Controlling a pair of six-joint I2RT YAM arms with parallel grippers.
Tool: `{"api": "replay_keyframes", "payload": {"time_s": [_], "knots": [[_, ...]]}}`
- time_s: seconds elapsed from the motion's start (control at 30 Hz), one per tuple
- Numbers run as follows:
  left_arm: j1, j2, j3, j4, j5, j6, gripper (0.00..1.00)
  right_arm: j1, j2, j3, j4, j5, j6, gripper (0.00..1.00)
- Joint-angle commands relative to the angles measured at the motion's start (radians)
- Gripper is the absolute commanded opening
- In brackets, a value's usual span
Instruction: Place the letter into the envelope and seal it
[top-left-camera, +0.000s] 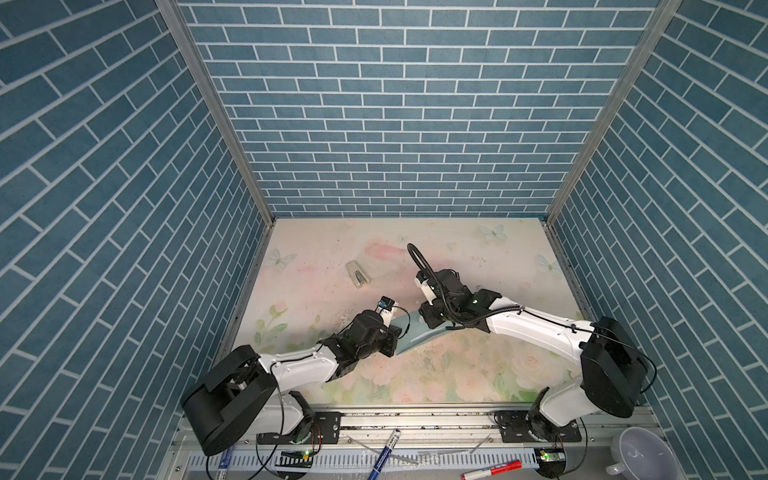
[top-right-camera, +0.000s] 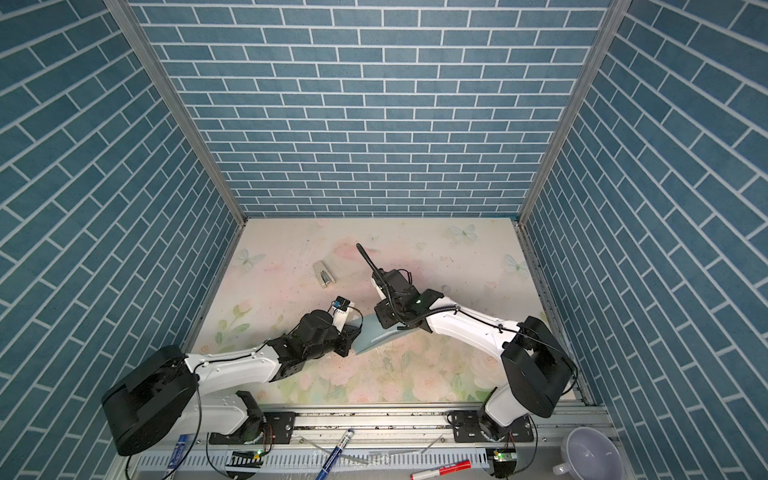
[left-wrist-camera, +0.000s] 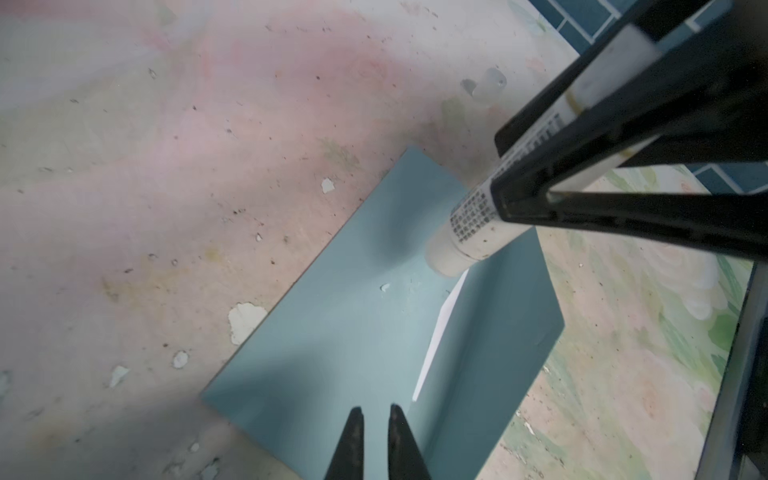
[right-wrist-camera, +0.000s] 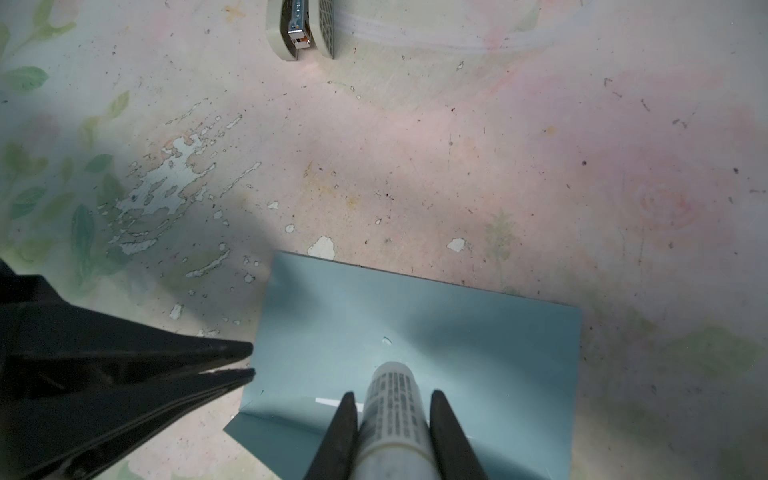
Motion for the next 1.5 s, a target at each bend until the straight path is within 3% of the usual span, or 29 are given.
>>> {"api": "replay_keyframes", "payload": {"time_s": [0.0,0.23,0.9,1.47], "knots": [[0.005,0.042,0.029,0.041,0.049,-0.062,0.11,0.018,0.024,0.038,0.049,0.034,0.048,0.00],[0.006,0.115,0.055,0.014,0.051,-0.119,0.00,0.039,0.069,0.046,0.073,0.054,0.054,0.00],[0.011,0.218,0.036,0.003,0.019,-0.253,0.00,0.082,0.135,0.056,0.074,0.060,0.063,0.00],[0.011,0.233,0.053,-0.053,-0.010,-0.261,0.00,0.089,0.154,0.044,0.026,0.139,0.054,0.00]]}}
